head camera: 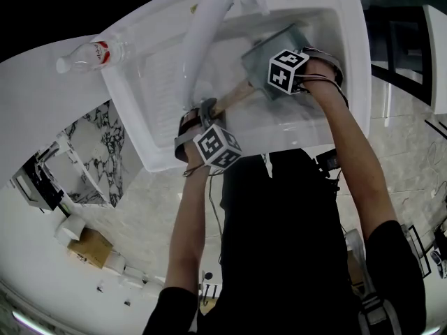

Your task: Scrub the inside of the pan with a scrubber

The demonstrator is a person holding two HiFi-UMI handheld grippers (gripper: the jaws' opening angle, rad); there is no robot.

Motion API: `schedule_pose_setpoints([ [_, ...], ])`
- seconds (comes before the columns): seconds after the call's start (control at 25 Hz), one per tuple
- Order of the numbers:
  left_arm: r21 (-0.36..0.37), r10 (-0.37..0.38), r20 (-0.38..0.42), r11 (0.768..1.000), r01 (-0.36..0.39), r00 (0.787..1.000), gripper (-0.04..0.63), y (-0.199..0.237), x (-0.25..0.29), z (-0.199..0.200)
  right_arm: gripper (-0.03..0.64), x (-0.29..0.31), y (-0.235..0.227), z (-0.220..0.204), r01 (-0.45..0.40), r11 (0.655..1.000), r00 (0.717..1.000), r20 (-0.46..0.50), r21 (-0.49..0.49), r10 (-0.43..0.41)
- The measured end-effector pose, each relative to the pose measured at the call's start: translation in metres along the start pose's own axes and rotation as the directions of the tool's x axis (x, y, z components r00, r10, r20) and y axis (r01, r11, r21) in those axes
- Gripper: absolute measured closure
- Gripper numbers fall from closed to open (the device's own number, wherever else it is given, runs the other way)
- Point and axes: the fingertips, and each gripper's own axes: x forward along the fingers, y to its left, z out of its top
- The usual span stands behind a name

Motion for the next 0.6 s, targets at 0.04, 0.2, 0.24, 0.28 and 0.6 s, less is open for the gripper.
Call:
schedule_pose_setpoints([
  [0.04,0.004,-0.002,-0.002,1.0,0.002,1.0,0.472,0.0,0.0,0.0,0.577,0.001,-0.005,0.001,0.021,1.0,1.0,0.004,0.004,-0.021],
  [0.2,0.012,-0.009,-0.005,1.0,0.009,1.0,0.474,0.0,0.0,0.0,0.577,-0.004,-0.025,0.014,0.104,0.994,0.992,0.07,0.042,-0.107],
  [0.24,0.011,-0.009,-0.005,1.0,0.01,1.0,0.474,0.0,0.0,-0.001,0.577,-0.006,-0.031,0.02,0.136,0.989,0.985,0.097,0.053,-0.14],
  [0.28,0.009,-0.01,-0.006,1.0,0.01,1.0,0.474,0.0,0.0,-0.001,0.577,-0.009,-0.038,0.026,0.172,0.983,0.975,0.128,0.068,-0.179],
  [0.6,0.0,0.0,-0.008,1.0,0.0,1.0,0.474,-0.002,0.001,-0.001,0.577,-0.036,-0.056,0.075,0.276,0.938,0.854,0.395,0.209,-0.339],
])
